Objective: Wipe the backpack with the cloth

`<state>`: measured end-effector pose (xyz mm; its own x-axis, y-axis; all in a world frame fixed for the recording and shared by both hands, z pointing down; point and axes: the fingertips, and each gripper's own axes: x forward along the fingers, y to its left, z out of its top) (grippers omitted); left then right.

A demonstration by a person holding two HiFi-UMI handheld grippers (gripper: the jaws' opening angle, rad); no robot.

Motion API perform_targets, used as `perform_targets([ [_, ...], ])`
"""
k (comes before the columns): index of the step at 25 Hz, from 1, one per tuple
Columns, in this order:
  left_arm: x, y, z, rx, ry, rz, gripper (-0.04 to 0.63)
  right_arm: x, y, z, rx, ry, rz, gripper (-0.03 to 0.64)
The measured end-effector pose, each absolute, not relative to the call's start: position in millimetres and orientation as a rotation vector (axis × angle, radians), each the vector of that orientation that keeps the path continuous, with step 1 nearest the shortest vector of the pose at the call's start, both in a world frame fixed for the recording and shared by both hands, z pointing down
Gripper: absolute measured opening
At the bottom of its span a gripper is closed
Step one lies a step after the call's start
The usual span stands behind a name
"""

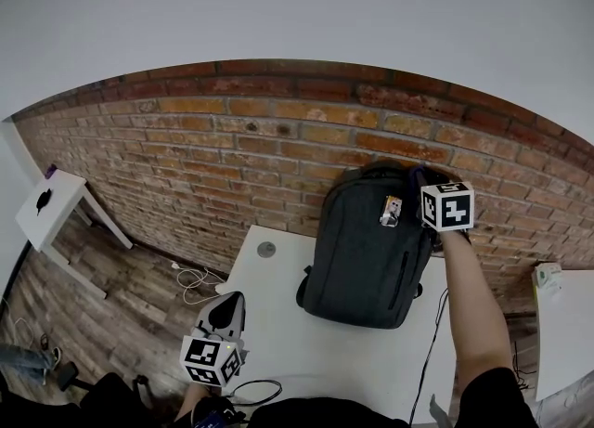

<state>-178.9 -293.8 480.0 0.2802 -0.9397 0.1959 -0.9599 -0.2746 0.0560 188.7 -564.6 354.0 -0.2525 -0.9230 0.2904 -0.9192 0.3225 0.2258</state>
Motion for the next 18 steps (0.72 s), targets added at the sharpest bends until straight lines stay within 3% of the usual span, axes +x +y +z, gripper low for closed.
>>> perform_targets([
  [18,-210.8,-274.4,494.4,2.257,-1.871,0.181,-0.003,4.2,-567.2,361.9,1.269,-2.35,-0.234,0.03],
])
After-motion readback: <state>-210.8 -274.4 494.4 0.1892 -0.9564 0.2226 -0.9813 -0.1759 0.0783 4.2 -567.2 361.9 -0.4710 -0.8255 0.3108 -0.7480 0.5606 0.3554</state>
